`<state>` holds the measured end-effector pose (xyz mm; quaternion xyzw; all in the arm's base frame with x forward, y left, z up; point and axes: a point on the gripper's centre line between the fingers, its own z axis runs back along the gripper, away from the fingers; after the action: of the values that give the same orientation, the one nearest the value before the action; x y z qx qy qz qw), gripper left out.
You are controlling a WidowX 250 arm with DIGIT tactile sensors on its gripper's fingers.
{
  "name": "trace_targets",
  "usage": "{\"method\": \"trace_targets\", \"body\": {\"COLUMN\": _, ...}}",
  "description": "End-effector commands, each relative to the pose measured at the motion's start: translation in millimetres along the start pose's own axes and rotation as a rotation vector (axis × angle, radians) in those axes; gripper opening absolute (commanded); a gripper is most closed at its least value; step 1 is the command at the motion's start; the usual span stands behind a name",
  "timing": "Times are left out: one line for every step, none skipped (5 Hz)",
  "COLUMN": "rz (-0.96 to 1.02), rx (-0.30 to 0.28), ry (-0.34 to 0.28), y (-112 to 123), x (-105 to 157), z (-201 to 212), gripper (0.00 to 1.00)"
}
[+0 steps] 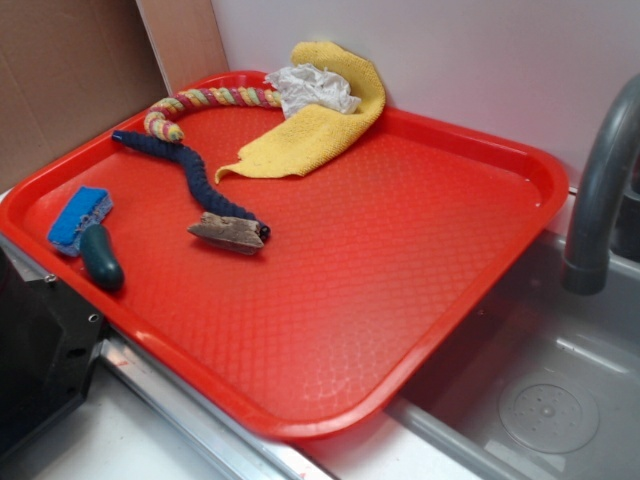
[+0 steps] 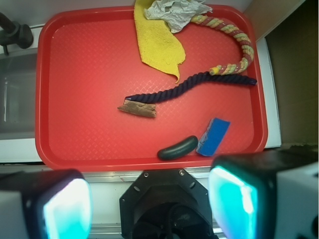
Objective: Grab the wood chip.
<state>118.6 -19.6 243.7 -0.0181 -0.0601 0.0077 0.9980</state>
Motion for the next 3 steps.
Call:
{"method": "trace_targets", "body": {"rz": 0.000, "rx": 0.000, "ry": 0.000, "y": 0.0, "x": 0.0, "z": 0.0, "gripper": 1.00}}
{"method": "trace_targets", "body": {"rz": -0.107, "rx": -0.006, "ry": -0.028, "y": 27.8, "x": 5.3, "z": -50.0, "gripper": 1.00}}
{"method": "trace_targets", "body": {"rz": -0.238, "rx": 0.036, "ry": -0.012, "y": 36.2, "x": 6.2, "z": -98.7, "gripper": 1.00}}
